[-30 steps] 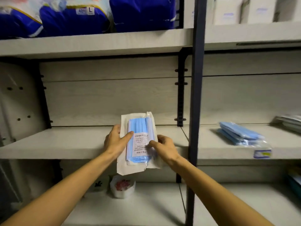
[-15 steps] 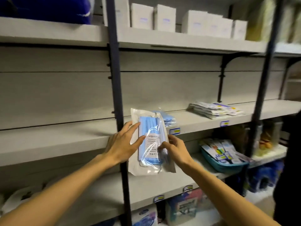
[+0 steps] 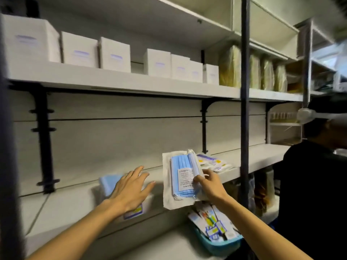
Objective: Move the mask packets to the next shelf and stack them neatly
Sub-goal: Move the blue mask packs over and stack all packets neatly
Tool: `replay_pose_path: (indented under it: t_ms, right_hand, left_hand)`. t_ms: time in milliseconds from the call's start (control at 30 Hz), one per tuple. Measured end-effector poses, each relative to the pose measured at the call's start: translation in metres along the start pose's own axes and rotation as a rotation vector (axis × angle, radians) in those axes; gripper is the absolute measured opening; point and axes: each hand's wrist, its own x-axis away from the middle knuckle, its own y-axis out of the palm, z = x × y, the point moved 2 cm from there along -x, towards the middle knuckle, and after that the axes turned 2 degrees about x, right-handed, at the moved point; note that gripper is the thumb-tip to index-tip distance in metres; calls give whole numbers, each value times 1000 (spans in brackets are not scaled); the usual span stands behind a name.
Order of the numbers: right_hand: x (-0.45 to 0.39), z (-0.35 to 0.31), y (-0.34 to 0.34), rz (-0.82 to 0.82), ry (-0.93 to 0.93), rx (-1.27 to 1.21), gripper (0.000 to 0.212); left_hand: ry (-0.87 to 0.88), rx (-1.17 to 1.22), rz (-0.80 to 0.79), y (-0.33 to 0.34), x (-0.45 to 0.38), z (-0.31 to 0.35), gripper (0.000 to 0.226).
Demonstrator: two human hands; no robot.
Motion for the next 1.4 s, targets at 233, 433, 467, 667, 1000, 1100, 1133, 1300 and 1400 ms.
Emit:
replay_pose_path:
  t_ms: [233, 433, 467, 667, 1000, 1100, 1133, 1300, 1400]
  right_hand:
    - [-109, 12, -89, 88, 145, -35, 35]
    - [-170, 20, -132, 63, 231, 50, 29]
    - [-178, 21, -136, 61, 230, 56, 27]
    - [-220, 11, -157, 201, 113, 145, 31]
    - [-274, 13, -130, 403, -409, 1045, 19]
    - [-298, 41, -117, 365, -426, 1168, 21]
    - [-307, 47, -116, 338, -422, 1196, 20]
    - [-344, 74, -104, 25, -232, 903, 23]
    - [-357, 89, -112, -169, -161, 528, 31]
  left_hand:
    - [-23, -73, -75, 42, -93, 37, 63]
    - [-46, -106, -103, 65, -148, 45, 56]
    - [-46, -111, -113, 69, -156, 45, 55]
    - [8, -94, -116, 91, -203, 49, 51]
    - [46, 70, -46, 131, -278, 66, 48]
    - [55, 117, -54, 149, -295, 72, 54]
    - [55, 123, -64, 155, -301, 73, 55]
    - [23, 113, -116, 176, -326, 75, 51]
    - [22, 136, -80, 182, -326, 78, 46]
